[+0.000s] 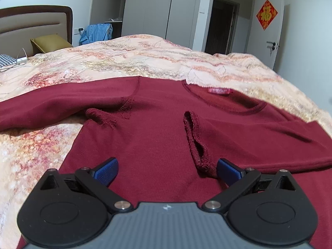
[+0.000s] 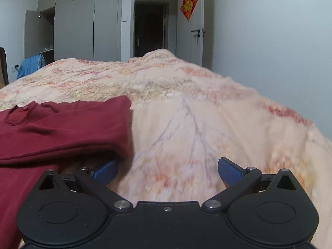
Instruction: Fold small clothes
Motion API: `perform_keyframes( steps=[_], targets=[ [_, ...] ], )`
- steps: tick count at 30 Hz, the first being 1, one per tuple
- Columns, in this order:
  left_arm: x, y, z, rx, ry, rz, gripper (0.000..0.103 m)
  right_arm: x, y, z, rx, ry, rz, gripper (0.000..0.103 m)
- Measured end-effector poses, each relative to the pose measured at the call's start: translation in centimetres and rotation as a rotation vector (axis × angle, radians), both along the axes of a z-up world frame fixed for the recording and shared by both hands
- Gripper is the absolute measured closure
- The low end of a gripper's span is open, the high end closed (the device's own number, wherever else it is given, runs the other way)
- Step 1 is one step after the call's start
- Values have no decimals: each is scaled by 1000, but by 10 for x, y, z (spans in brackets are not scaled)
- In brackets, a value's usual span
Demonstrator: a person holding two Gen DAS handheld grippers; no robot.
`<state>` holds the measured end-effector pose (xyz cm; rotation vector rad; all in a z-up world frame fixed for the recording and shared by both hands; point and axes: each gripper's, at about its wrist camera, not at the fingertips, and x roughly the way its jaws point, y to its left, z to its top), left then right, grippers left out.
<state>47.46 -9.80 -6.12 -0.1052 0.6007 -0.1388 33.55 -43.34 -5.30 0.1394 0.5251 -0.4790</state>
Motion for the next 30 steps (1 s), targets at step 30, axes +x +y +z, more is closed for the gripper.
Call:
perform_keyframes(
  steps=[30],
  targets=[
    [-57, 343, 25, -251, -75, 872, 19, -39, 61, -1, -81, -12, 134, 0]
  ],
)
